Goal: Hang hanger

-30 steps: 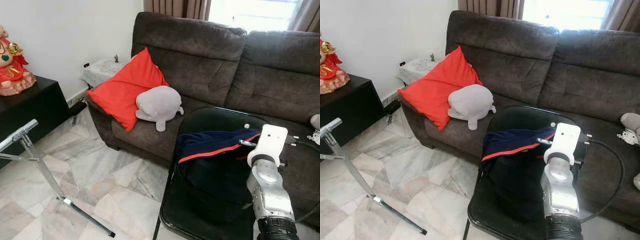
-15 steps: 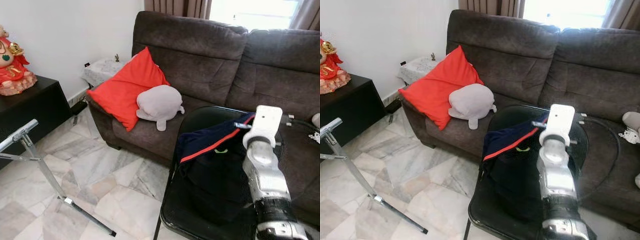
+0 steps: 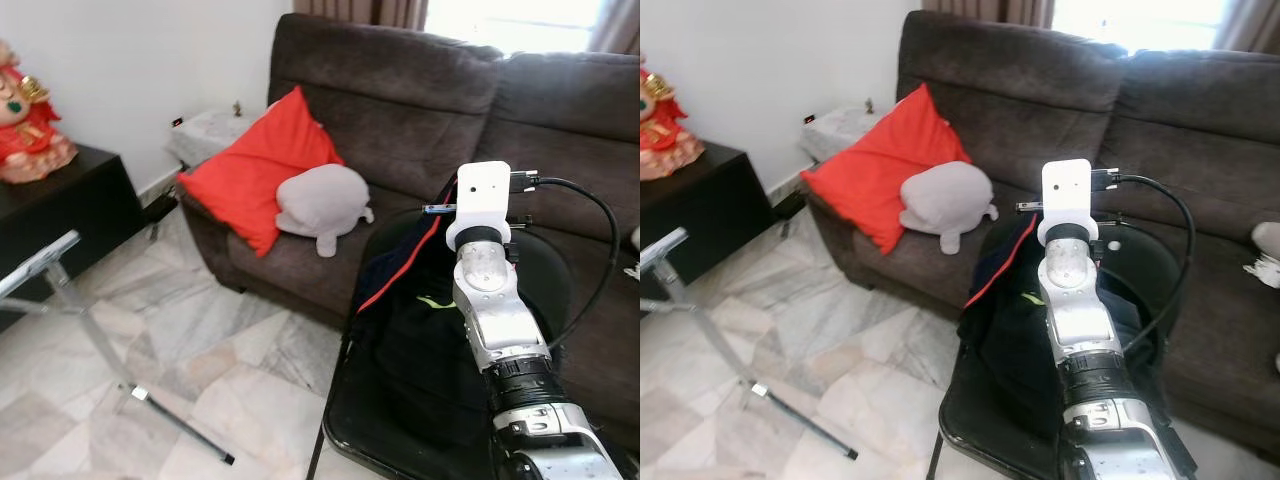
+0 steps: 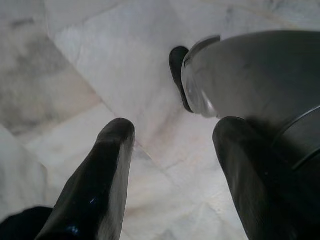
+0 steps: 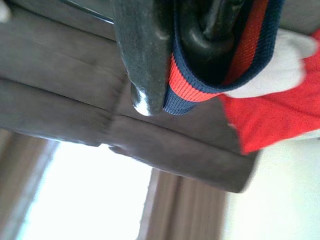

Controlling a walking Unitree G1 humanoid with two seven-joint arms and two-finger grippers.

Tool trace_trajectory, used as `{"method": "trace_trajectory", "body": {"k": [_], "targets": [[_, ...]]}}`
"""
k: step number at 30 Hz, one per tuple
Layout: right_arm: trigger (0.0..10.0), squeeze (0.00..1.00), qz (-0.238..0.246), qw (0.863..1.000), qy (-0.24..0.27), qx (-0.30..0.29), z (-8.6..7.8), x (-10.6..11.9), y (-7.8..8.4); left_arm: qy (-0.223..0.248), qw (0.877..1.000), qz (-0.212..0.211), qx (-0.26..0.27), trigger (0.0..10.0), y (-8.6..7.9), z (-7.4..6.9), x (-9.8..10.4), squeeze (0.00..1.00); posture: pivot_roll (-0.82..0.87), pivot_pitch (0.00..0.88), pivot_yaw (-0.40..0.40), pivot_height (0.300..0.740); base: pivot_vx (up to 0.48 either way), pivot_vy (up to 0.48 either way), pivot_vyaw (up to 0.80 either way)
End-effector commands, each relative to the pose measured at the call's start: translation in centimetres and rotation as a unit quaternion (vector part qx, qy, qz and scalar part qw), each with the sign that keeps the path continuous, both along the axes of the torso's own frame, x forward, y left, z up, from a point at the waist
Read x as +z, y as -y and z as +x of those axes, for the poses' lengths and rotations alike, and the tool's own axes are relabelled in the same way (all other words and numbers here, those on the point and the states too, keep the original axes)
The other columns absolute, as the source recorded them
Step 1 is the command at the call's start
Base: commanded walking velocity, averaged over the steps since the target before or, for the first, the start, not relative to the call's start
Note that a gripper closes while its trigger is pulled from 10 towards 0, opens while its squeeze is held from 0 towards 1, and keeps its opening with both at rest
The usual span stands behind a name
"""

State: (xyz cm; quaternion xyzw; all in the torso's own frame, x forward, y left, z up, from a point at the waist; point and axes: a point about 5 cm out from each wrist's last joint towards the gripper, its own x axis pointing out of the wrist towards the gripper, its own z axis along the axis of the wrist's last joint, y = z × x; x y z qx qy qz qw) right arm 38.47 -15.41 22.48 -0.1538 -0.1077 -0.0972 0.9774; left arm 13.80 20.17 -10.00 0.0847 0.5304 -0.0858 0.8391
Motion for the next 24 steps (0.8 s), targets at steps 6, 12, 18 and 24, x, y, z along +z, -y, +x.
{"method": "trace_trajectory", "body": {"k": [6,12,18,24], "targets": [[10.0,0.00,-0.024,0.999,-0.010,0.020,-0.5,-1.4,-0.4,-0.013,1.000,0.004,-0.001,10.0,-0.2,-0.8,-0.3,0.00,0.07,0.000,0.034,0.740,0.000,0.000,0.80],[10.0,0.00,-0.043,0.999,-0.011,0.004,-0.6,-1.5,0.3,-0.013,1.000,0.004,-0.003,10.0,-0.2,-0.8,-0.2,0.00,0.07,0.000,0.037,0.740,0.000,0.000,0.80],[10.0,0.00,-0.068,0.998,-0.001,0.004,-0.5,-1.0,0.3,-0.013,1.000,0.005,-0.004,10.0,-0.3,-0.8,-0.2,0.00,0.07,0.000,0.037,0.740,0.000,0.000,0.80],[10.0,0.00,-0.090,0.994,0.029,0.047,-0.4,-0.1,-1.3,-0.013,1.000,0.005,-0.004,10.0,-0.3,-0.8,-0.2,0.00,0.08,0.000,0.037,0.740,0.000,0.000,0.80]]}}
